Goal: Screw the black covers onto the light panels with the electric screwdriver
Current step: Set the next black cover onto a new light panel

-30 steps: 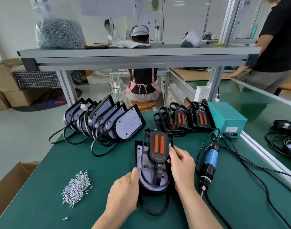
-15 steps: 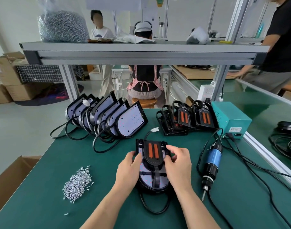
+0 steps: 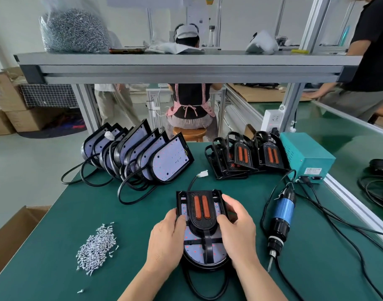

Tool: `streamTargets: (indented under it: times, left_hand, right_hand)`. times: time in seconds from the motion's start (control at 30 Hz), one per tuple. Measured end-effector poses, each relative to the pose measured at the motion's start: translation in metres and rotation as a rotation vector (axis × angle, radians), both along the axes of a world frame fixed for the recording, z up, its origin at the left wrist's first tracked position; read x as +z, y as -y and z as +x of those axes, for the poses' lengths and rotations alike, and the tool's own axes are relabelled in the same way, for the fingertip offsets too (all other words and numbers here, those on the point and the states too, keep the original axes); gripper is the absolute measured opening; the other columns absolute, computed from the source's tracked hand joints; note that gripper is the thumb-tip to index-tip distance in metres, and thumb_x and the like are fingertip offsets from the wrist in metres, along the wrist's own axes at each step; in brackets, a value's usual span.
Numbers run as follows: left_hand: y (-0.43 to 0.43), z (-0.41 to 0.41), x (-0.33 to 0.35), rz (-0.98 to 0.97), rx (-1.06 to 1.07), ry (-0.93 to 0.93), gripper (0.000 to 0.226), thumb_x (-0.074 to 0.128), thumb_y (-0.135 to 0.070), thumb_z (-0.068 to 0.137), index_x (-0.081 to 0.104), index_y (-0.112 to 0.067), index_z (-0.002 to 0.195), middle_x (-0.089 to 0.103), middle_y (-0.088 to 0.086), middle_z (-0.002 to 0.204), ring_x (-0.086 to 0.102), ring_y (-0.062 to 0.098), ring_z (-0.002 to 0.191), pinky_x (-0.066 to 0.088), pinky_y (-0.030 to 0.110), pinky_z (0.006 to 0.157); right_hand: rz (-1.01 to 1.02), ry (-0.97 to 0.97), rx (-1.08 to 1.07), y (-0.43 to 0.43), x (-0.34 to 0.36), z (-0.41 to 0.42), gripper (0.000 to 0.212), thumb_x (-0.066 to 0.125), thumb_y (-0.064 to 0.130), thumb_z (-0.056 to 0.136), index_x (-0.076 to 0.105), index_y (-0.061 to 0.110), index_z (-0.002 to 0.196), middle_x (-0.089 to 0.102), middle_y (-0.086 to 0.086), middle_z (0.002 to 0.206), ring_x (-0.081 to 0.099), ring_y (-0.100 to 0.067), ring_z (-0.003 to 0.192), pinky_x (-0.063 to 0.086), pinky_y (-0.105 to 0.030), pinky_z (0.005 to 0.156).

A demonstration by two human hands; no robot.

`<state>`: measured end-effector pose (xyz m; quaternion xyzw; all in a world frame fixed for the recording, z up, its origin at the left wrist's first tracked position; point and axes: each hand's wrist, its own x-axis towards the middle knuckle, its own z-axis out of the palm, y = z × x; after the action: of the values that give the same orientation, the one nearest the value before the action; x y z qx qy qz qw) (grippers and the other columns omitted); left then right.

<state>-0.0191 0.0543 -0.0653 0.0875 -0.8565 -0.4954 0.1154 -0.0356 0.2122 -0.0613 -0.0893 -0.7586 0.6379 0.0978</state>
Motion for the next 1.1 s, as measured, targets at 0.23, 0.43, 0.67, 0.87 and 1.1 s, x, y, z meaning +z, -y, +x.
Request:
streamTargets:
  times: [0.23,0.43,0.67,0.87,1.1]
  left_hand:
    - [-0.003,0.005,0.009,-0.010,0.000,-0.008,0.037,0.046,-0.025,0.099,0.034,-0.022,0.064,0.039,-0.006,0.051,0.032,0.023,0.060,0.035,0.042,0.059]
    - [-0.002,0.012,0.008,-0.145,0.051,0.011,0.037,0.042,-0.027,0.101,0.033,-0.011,0.070,0.046,0.006,0.060,0.041,0.034,0.067,0.035,0.043,0.062]
    - [0.032,0.023,0.028,-0.305,0.058,0.029,0.037,0.039,-0.041,0.100,0.043,-0.018,0.071,0.056,-0.001,0.070,0.050,0.028,0.072,0.042,0.039,0.067]
    - [0.127,0.031,0.054,-0.483,-0.001,0.224,0.012,0.070,-0.017,0.081,0.064,-0.024,0.073,0.065,-0.009,0.070,0.061,0.012,0.070,0.049,0.026,0.063]
    - [0.130,0.041,0.039,-0.580,-0.038,0.297,0.015,0.071,-0.015,0.079,0.058,-0.020,0.074,0.063,-0.006,0.075,0.059,0.017,0.073,0.048,0.028,0.061]
  right_hand:
    - [-0.030,0.032,0.003,0.000,0.007,0.002,0.052,0.063,0.005,0.086,0.067,0.037,0.126,0.065,0.018,0.128,0.058,-0.003,0.120,0.044,-0.029,0.108]
    - [-0.059,0.027,0.055,0.002,0.013,0.004,0.053,0.063,0.002,0.085,0.069,0.034,0.126,0.069,0.016,0.123,0.062,-0.001,0.115,0.047,-0.028,0.106]
    - [-0.186,0.056,0.110,-0.002,0.015,0.000,0.052,0.059,-0.002,0.086,0.072,0.028,0.126,0.073,0.011,0.122,0.066,-0.008,0.116,0.049,-0.036,0.108]
    - [-0.218,0.071,0.082,0.000,0.015,0.000,0.049,0.059,0.004,0.081,0.075,0.026,0.122,0.075,0.010,0.118,0.067,-0.010,0.116,0.047,-0.041,0.111]
    - [-0.226,0.082,0.083,-0.001,0.017,0.000,0.047,0.061,0.005,0.083,0.075,0.029,0.120,0.075,0.016,0.114,0.067,-0.004,0.113,0.048,-0.038,0.110]
